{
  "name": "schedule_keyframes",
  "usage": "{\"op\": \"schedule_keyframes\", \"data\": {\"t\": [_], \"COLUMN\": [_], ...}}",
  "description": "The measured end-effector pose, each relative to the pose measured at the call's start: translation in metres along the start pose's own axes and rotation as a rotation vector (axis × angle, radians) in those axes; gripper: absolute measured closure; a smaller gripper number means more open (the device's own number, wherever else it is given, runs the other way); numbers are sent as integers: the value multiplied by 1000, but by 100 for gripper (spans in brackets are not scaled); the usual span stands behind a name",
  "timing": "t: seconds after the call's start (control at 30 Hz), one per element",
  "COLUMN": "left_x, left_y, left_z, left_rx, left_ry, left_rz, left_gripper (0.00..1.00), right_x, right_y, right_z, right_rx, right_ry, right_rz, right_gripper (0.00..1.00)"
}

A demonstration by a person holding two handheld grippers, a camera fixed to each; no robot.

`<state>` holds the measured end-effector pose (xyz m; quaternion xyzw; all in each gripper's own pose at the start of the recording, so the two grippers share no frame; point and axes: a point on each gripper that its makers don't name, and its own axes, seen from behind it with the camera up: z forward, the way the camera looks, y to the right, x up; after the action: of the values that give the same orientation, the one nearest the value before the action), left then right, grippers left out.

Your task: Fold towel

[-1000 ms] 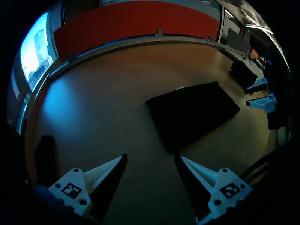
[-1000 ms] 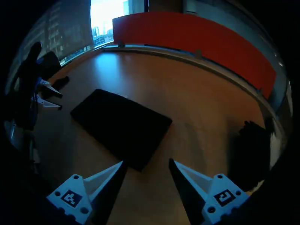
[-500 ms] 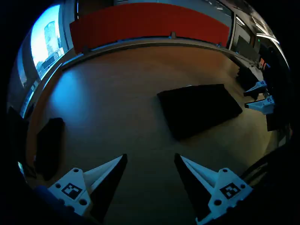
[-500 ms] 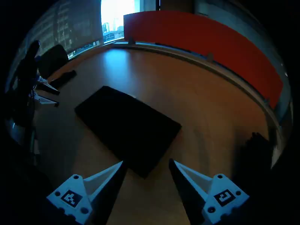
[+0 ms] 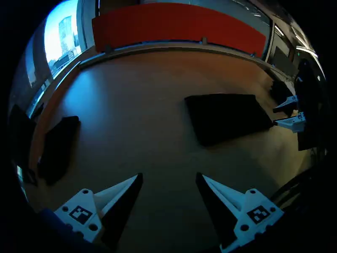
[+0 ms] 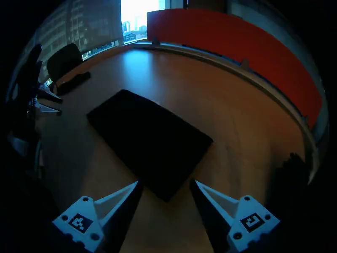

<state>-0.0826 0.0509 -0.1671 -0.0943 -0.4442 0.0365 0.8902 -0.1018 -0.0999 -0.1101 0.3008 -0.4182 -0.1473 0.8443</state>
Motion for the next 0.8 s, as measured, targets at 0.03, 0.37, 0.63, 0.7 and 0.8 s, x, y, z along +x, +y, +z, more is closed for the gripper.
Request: {"op": "schedule_keyframes", "data": {"t": [0.03,0.37,0.63,0.7,0.8], "left_x": [-1,-12,-21,-23,-25], "left_y": [0,0,-3,-5,-7], "left_z": [-1,-16,-27,-30,-32], "left_rx": [1,19,34,38,43], "left_ry": [-1,6,1,0,-2], "left_rz": [-2,-39,-69,-72,-77], "left_gripper": [7,7,7,7,7], "right_x": [-1,-20,-29,-29,-30], "right_y": [0,-2,2,2,4], "right_z": [1,6,9,9,10], "right_rx": [1,2,15,20,22], "right_ry": [-2,-33,-52,-54,-56], "right_rz": [0,-11,-28,-30,-29], "right_gripper": [16,22,35,38,40]}}
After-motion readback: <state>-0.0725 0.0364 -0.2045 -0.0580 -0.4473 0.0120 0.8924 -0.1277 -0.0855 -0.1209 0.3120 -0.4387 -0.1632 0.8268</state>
